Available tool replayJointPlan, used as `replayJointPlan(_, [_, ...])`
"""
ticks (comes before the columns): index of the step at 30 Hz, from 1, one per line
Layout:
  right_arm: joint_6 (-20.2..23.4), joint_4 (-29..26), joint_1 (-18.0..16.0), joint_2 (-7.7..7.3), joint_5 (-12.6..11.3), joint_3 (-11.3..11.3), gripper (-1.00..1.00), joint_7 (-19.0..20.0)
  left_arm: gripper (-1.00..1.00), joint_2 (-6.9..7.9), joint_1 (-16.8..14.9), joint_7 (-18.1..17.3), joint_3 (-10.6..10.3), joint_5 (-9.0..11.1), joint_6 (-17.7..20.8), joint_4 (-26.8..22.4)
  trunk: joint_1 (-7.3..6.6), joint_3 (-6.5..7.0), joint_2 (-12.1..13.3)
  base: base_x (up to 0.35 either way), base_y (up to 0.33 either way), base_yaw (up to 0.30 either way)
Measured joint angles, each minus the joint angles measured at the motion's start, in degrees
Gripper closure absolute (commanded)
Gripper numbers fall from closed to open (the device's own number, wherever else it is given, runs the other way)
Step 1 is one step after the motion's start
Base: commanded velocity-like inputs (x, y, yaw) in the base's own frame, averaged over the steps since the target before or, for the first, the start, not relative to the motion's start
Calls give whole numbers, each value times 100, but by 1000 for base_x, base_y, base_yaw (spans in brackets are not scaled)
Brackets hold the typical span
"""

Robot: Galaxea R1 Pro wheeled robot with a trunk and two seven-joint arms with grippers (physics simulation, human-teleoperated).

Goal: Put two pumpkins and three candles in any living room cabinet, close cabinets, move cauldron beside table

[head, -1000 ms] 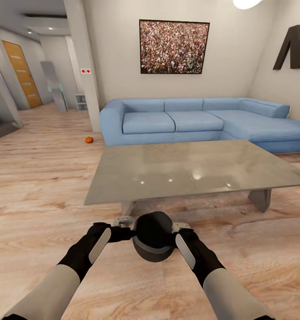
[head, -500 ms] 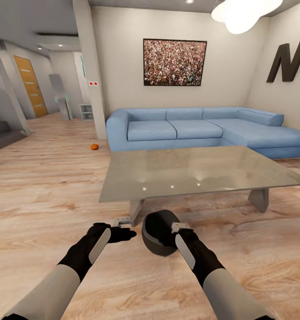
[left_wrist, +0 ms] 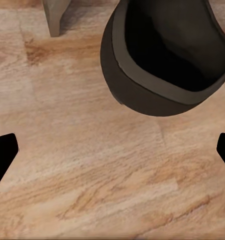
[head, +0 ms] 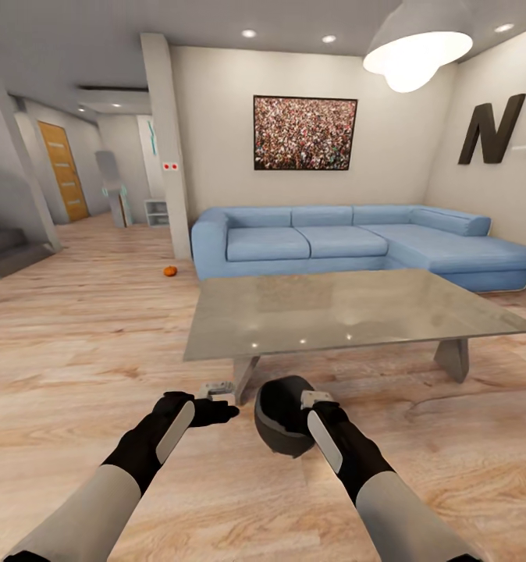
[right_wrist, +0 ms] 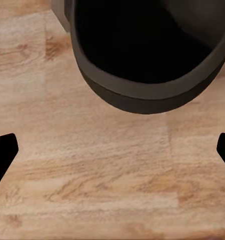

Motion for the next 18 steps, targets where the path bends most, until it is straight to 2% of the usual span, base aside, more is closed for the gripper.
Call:
replayJointPlan(7, [3,3,-1,1,7,17,-100,1,-100,1,-13,16,24,-4,54,-1,-17,170,9,-78,50,135])
replayJointPlan(18, [8,4,0,1,8,21,-100,1,-100,1,-17,25,35,-20,90,-2,-45,449,24,-242,172,263])
